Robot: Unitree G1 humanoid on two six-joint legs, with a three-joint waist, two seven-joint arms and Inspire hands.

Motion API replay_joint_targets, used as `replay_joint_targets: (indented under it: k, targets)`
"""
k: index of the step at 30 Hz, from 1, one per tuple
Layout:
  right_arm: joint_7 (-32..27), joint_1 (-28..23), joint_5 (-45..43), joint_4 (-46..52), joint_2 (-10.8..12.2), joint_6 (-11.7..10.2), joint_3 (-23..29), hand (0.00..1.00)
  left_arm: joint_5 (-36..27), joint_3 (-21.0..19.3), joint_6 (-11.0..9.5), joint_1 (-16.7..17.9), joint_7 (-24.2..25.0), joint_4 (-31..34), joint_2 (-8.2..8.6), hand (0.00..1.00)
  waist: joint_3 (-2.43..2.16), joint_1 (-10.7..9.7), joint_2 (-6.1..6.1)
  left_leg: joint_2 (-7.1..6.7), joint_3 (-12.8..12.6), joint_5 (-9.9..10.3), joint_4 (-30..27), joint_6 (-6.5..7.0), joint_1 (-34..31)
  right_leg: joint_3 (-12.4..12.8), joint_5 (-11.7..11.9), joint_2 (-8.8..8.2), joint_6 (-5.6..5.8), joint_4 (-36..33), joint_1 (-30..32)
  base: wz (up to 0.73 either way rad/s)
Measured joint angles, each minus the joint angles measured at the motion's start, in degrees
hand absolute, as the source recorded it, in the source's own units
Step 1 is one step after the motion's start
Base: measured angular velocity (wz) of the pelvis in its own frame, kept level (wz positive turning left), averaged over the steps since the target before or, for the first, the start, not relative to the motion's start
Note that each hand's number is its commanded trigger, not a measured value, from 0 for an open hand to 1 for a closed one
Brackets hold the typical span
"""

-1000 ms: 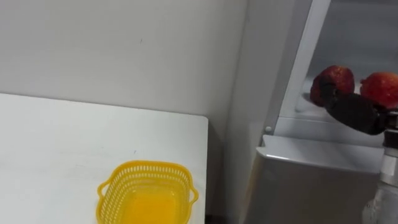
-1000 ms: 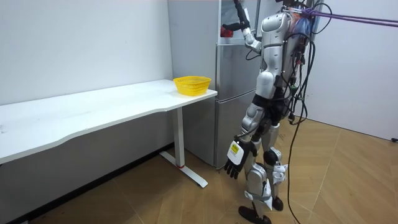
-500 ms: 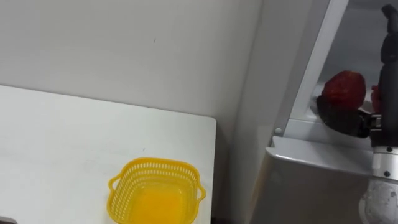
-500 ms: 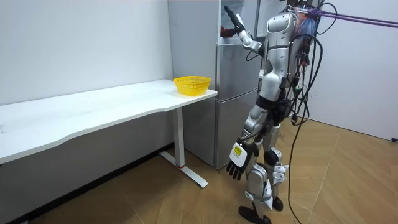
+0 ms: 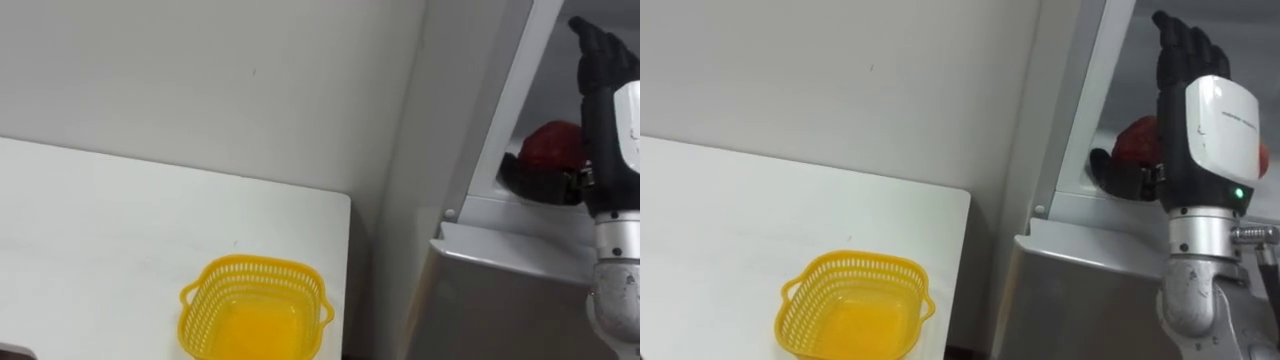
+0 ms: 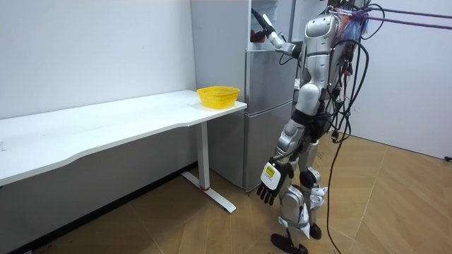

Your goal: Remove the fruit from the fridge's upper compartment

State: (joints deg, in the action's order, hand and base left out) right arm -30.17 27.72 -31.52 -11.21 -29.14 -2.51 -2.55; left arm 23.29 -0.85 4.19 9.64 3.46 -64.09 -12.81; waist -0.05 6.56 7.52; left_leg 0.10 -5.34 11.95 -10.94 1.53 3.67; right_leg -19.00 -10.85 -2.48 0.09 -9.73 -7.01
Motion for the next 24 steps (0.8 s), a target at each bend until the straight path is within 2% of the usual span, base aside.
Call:
replay_joint_targets:
  k: [4,8,13,24]
  targets:
    - [1.9,1.1,1.3,-1.4,-0.4,0.0,-0.6,0.00,0.0,0.0,0.1,-0.1,0.8,0.0,-0.48,0.00,0.23,-0.2,0.35,0.01,0.1,0.0,-0.1,0.00,-0.1,-0.1,0.0,0.01,0.00,0.0,0.0,0.00]
    - [4.8,1.7,4.0,-1.4,-0.8,0.1,-0.6,0.00,0.1,-0.1,0.1,0.0,1.7,0.1,-1.05,0.00,0.13,-0.2,0.54,-0.05,0.3,0.0,-0.3,0.01,-0.2,-0.1,0.0,-0.09,0.00,-0.1,-0.1,0.03]
    - [9.2,2.8,12.1,-1.4,-2.1,0.8,-0.5,0.00,0.2,-0.8,0.4,0.2,1.8,1.1,-1.30,0.00,0.20,-0.4,0.58,-0.16,0.9,0.0,-0.5,0.01,-0.6,-0.2,0.0,-0.27,0.00,0.0,0.0,0.04]
    - [14.2,3.4,15.6,-1.5,-2.9,1.3,-0.5,0.00,1.3,-1.2,0.8,0.3,0.5,2.7,-1.27,0.00,0.06,-0.4,0.19,-0.14,0.8,0.0,-0.8,0.01,-0.6,0.1,0.0,-0.05,-0.03,0.0,0.0,0.00]
